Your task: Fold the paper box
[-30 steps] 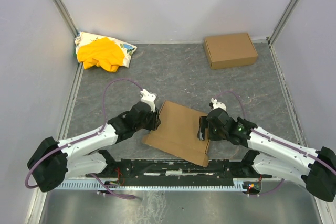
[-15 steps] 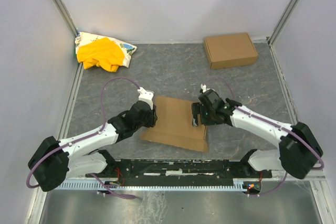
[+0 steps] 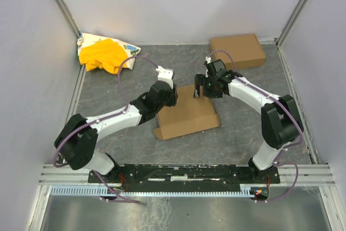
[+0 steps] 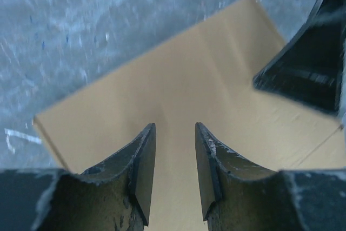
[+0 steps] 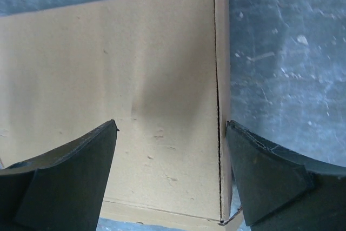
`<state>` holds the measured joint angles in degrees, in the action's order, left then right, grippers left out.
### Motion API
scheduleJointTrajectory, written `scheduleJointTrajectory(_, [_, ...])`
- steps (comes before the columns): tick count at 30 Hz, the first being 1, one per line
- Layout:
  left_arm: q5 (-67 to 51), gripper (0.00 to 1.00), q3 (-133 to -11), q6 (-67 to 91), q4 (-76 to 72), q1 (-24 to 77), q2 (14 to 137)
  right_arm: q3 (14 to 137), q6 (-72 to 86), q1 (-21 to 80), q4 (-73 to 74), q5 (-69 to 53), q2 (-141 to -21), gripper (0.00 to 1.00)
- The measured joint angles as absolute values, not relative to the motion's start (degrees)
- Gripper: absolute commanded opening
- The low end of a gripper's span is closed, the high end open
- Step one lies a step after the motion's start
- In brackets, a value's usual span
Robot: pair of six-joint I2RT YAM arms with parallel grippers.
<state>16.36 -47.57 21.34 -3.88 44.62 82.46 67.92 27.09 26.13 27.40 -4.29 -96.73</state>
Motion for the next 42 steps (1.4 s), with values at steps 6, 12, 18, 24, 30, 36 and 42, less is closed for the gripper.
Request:
scheduleJointTrajectory(6, [14.59, 0.41, -56.16, 18.98, -5.89, 39.9, 89.43, 73.38, 26.44, 25.43, 27.81, -5.54, -100.82, 0.92])
scheduleJointTrajectory(12, [14.79, 0.38, -52.88, 19.68, -3.25, 38.37, 82.96, 71.48, 25.61, 23.42, 27.83, -3.36, -97.91, 0.92])
scheduleJointTrajectory(18, [15.44, 0.34, -30.68, 31.62, -4.27, 38.48, 61.6, 64.14, 25.58, 20.64, 25.1, -6.02, -93.54, 0.93])
scheduleJointTrajectory(24, [14.74, 0.36, -22.81, 38.04, -4.4, 38.48, 56.47, 59.55, 25.67, 20.64, 22.11, -10.63, -93.45, 0.93])
scheduleJointTrajectory(30, [13.08, 0.37, -22.87, 40.01, -7.64, 38.48, 59.7, 58.17, 26.09, 20.69, 20.53, -13.19, -93.38, 0.92])
scheduleJointTrajectory(36, [11.35, 0.37, -26.06, 40.23, -8.71, 38.5, 68.36, 56.14, 26.3, 20.69, 19.86, -13.52, -91.83, 0.92])
scheduleJointTrajectory(42, [11.22, 0.38, -27.83, 40.16, -8.95, 38.48, 70.89, 55.44, 26.28, 20.69, 19.86, -13.56, -90.52, 0.92])
